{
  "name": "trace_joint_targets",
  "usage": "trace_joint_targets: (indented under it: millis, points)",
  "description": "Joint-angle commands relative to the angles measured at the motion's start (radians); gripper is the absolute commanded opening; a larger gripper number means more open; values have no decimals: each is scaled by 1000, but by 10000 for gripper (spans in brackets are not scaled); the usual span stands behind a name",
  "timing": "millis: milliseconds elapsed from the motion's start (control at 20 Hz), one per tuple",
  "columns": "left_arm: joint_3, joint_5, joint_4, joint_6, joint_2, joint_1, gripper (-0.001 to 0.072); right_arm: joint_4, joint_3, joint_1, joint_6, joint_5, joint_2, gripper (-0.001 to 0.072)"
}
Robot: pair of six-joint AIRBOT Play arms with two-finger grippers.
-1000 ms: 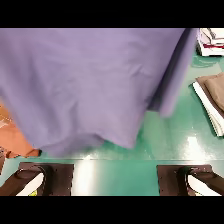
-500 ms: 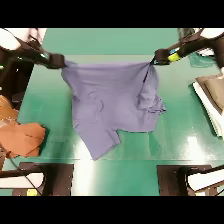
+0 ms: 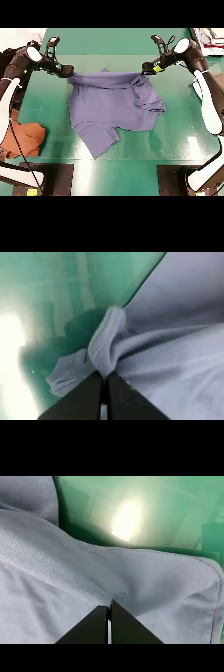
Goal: Fold the shirts.
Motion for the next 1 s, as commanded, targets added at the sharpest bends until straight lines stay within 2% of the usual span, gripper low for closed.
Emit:
trace_joint_targets:
  millis: [0, 50, 100, 250, 500, 650, 800, 950]
  points:
    - [-1, -1, -1, 1, -7, 0, 26, -2, 0, 0, -1, -15, -9, 192]
    - [-1, -6, -1, 1, -7, 0, 25, -2, 0, 0, -1, -11, -8, 391]
    - [-1, -15, 0, 1, -7, 0, 26, -2, 0, -3, -1, 0, -4, 417]
    - [-1, -45, 5, 2, -7, 0, 26, -13, 0, -42, -11, 84, 31, 416]
    - [-1, -66, 5, 1, -7, 0, 26, -61, -31, -187, -14, 348, 51, 416]
    - [-1, -68, -6, 0, -7, 0, 25, -37, -163, -261, -14, 339, 51, 416]
    - [-1, -67, -16, 0, -7, 0, 25, 47, -295, -272, -21, 252, 51, 415]
    - [-1, -66, -20, 0, -7, 0, 26, 59, -359, -242, -35, 184, 51, 406]
